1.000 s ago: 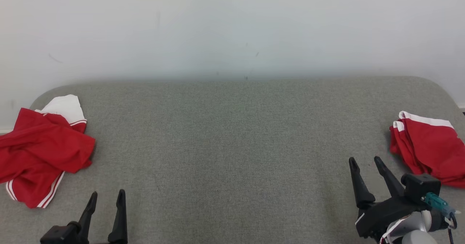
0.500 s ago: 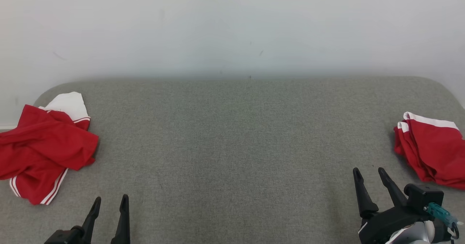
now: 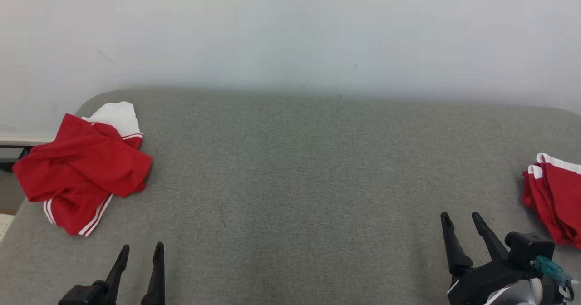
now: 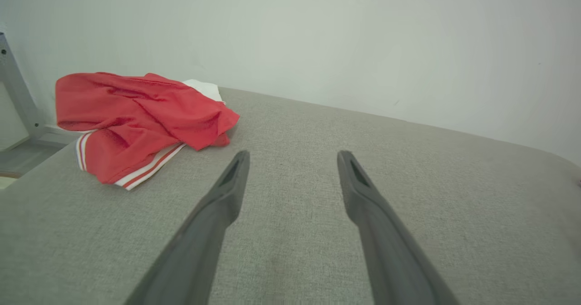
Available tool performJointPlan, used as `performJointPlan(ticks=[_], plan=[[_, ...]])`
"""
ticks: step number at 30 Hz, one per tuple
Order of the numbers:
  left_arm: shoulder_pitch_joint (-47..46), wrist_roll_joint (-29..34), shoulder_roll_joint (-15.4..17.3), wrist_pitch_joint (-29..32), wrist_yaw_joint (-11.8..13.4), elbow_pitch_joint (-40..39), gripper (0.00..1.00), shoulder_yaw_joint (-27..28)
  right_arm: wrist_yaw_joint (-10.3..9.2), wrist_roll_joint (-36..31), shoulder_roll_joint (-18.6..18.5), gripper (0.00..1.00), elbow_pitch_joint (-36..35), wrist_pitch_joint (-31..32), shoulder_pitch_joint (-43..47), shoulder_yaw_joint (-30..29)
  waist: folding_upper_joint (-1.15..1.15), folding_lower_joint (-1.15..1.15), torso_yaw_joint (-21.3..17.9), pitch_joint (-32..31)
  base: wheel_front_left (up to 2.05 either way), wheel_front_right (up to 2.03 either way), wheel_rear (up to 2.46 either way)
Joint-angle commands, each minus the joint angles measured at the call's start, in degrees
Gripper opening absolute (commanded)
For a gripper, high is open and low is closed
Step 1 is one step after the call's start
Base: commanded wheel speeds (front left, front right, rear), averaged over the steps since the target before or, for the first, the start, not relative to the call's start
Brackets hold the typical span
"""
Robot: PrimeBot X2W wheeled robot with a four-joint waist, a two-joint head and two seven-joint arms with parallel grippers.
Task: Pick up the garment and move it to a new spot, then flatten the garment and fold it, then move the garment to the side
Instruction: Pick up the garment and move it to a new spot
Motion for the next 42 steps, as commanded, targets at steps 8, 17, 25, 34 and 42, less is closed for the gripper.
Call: performJointPlan(ticks=[8, 17, 25, 34, 42], plan=[[0.51, 0.75, 0.57, -0.31, -0.07, 0.06, 1.0, 0.35, -0.02, 0.93, -0.12, 1.0, 0.31, -0.42, 0.69, 0.78, 0.0, 0.0, 6.21, -0.67, 0.0, 0.0, 0.0], [0.73, 0.62, 1.22, -0.3, 0.1, -0.18, 1.0, 0.34, -0.02, 1.57, -0.13, 1.0, 0.71, -0.66, 1.07, 2.22, 0.0, 0.0, 12.21, -0.71, 0.0, 0.0, 0.0], [1.26, 0.11, 1.86, -0.17, 0.53, -0.59, 1.0, 0.5, -0.02, 2.38, -0.13, 1.0, 1.32, -1.0, 0.74, 3.65, 0.0, 0.0, 16.98, -0.83, 0.0, 0.0, 0.0], [1.7, -0.67, 2.32, -0.12, 0.72, -0.91, 1.0, 0.66, -0.02, 2.54, -0.14, 1.0, 1.85, -1.47, 0.75, 4.64, 0.0, 0.0, 20.24, -0.77, 0.0, 0.0, 0.0], [1.85, -1.1, 2.65, -0.11, 0.93, -1.28, 1.0, 0.38, -0.02, 2.54, -0.13, 1.0, 2.02, -1.5, 0.56, 5.22, 0.0, 0.0, 21.58, -0.42, 0.0, 0.0, 0.0]])
